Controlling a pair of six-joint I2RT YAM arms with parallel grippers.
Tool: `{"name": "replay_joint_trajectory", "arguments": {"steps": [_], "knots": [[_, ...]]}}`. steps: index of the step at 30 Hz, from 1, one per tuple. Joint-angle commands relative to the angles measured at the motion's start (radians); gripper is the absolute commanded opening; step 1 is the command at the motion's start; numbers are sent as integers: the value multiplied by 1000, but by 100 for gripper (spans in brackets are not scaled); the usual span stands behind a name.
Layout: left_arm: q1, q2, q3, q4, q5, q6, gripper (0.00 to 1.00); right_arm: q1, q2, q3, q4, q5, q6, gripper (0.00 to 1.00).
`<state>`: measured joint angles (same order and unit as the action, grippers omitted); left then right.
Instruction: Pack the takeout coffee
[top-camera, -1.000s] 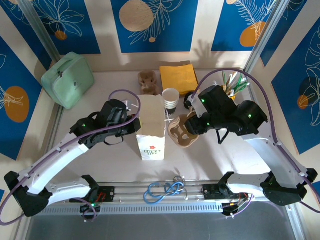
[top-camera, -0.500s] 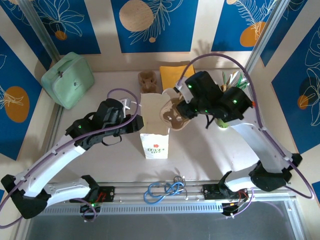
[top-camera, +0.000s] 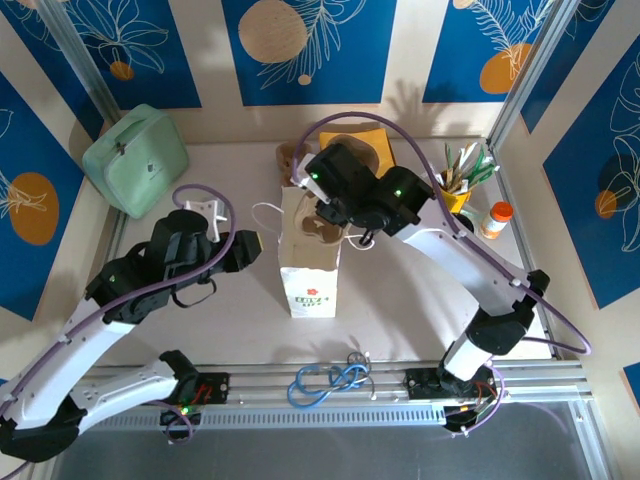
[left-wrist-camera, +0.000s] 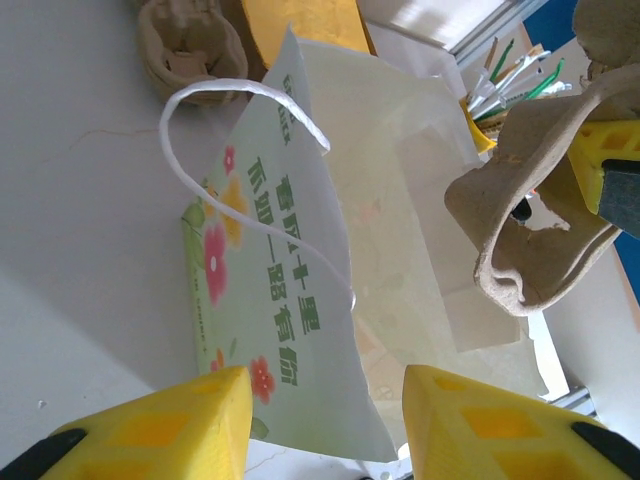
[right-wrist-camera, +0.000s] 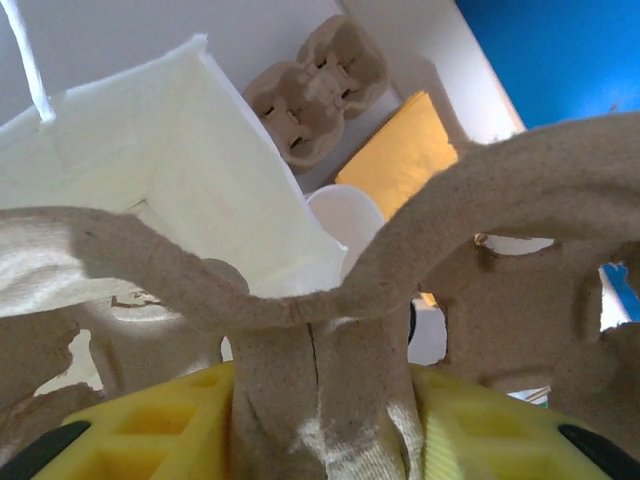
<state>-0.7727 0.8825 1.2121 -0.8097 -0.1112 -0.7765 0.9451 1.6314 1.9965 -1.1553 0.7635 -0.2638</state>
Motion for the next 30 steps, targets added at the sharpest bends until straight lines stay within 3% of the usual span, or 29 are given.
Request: {"name": "replay_joint_trajectory", "arguments": {"steps": [1,12,30], "knots": [[-7,-25,-12,-28,-39,7,44,29,29,40,40,66,-98,42],[-6,-92,-49,-37,-81,-8,47,86,72,-6,36,14,-180,42],[-6,-100,-72,-30,-89,-13,48,99,143,-11,-209,-230,-18,44]]}}
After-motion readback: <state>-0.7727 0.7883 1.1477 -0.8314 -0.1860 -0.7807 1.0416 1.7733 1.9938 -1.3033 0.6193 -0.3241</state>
